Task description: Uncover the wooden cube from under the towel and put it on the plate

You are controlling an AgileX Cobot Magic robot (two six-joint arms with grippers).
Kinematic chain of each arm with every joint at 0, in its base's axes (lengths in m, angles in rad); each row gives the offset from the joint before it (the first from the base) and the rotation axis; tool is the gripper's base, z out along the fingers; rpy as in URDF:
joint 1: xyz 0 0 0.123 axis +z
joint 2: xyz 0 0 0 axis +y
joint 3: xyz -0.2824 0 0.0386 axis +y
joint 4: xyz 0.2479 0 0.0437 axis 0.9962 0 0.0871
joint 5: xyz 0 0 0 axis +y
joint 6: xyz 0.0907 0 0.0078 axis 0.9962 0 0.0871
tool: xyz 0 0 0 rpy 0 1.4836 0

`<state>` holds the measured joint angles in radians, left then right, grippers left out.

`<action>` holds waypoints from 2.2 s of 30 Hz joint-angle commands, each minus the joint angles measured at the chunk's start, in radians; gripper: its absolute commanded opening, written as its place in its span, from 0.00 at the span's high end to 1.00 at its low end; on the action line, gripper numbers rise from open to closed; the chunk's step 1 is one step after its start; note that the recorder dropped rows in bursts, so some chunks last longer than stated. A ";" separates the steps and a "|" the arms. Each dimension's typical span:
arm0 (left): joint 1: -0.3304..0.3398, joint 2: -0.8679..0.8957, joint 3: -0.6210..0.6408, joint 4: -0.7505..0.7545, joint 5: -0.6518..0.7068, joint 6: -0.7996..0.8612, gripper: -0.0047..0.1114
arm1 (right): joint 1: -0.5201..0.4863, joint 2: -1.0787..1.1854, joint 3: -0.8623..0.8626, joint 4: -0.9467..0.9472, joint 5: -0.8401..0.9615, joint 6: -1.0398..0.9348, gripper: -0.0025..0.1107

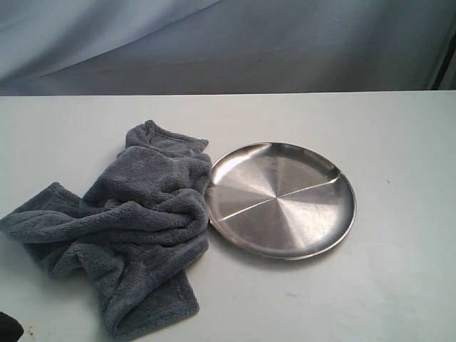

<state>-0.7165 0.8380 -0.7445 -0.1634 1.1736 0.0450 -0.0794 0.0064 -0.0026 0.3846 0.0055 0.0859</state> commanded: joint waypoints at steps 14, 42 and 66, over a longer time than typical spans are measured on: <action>-0.201 0.535 -0.358 0.127 0.048 -0.260 0.96 | 0.000 -0.006 0.003 0.005 0.012 0.004 0.95; 0.325 0.901 -0.734 0.389 0.048 -0.413 0.96 | 0.000 -0.006 0.003 0.005 0.012 0.004 0.95; 0.328 0.589 -0.120 0.170 -0.177 -0.161 0.96 | 0.000 -0.006 0.003 0.005 0.012 0.004 0.95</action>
<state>-0.3869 1.4764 -0.9082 0.0810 1.0359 -0.2115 -0.0794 0.0064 -0.0026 0.3846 0.0055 0.0859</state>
